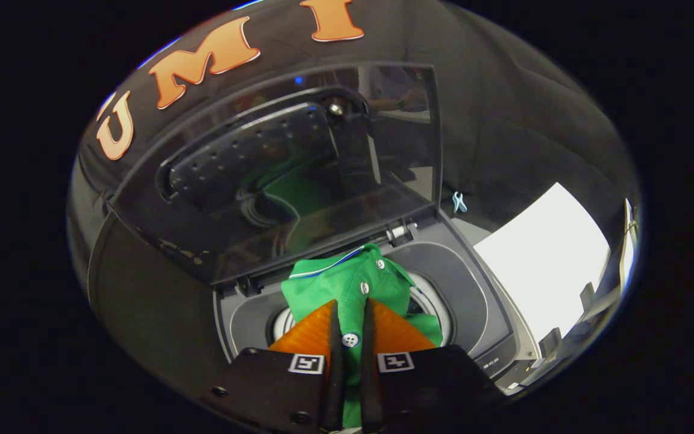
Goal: Put the clothes into the washing machine and then close the washing machine lid.
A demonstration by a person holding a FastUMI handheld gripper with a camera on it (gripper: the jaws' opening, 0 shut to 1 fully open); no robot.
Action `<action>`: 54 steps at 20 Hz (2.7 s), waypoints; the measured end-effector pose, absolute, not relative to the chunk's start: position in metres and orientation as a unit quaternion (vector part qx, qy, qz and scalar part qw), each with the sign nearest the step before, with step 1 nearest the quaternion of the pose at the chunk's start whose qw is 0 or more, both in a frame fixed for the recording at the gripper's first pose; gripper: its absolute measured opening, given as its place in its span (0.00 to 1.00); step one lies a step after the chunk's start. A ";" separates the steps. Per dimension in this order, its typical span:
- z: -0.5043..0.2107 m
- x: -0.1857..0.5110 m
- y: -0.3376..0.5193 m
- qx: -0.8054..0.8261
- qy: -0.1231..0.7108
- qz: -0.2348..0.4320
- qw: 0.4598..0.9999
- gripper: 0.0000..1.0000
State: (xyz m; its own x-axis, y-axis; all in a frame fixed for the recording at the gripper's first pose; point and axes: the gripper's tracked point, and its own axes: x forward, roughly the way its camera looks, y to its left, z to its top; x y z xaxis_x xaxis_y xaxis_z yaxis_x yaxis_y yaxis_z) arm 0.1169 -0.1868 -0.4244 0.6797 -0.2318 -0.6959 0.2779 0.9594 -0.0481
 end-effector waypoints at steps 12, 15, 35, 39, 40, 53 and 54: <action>-0.417 0.116 -0.186 0.007 0.370 -0.141 0.918 0.81; -0.397 0.117 -0.179 -0.021 0.364 -0.139 0.921 0.99; -0.154 0.175 -0.093 -0.059 0.187 -0.072 0.978 0.99; -0.145 0.197 -0.069 -0.084 0.168 -0.046 0.981 0.99; -0.147 0.204 -0.061 -0.093 0.168 -0.036 0.981 0.99; -0.227 0.282 -0.051 -0.130 0.218 -0.013 0.967 1.00; -0.235 0.283 -0.053 -0.131 0.227 -0.015 0.965 0.99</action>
